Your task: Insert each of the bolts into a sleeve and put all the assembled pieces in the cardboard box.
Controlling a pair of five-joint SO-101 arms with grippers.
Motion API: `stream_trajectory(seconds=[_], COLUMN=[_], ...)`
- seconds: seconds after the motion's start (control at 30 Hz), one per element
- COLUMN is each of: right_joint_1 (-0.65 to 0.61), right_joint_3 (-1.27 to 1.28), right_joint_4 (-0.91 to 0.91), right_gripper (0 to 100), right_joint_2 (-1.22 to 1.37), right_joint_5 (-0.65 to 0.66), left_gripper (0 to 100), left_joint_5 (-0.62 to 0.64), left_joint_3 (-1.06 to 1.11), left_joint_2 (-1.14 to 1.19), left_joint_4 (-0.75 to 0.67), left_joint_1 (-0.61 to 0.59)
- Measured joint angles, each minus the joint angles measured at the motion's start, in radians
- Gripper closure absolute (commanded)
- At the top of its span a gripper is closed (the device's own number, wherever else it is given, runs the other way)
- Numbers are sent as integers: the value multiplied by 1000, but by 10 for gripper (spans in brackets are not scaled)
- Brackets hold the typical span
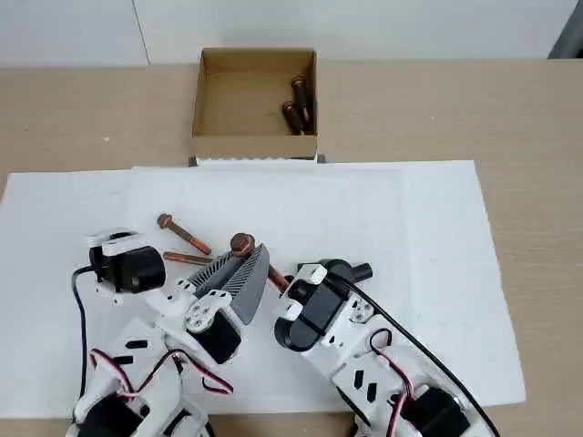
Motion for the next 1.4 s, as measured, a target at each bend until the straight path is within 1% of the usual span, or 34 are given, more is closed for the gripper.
stream_trajectory(seconds=[0.4,0.83,0.9,1.0,1.1,1.3,1.4], right_joint_1=[-2,-3,-3,0,-2,-6,-6], right_joint_3=[-3,-5,-5,-5,-6,-3,-2], right_joint_4=[0,-11,-11,-11,-11,-9,-8], right_gripper=[995,995,995,995,995,995,995], right_joint_2=[-2,-2,-2,-2,-3,-2,-2], right_joint_5=[0,0,0,0,0,3,3], left_gripper=[995,995,995,995,995,995,995], left_joint_5=[0,0,-2,-48,-63,-77,-120], left_joint_3=[14,43,51,63,74,69,74], left_joint_2=[0,2,2,2,2,0,0], left_joint_4=[-54,-54,-55,-21,40,107,109], left_joint_1=[-14,-17,-2,60,106,141,146])
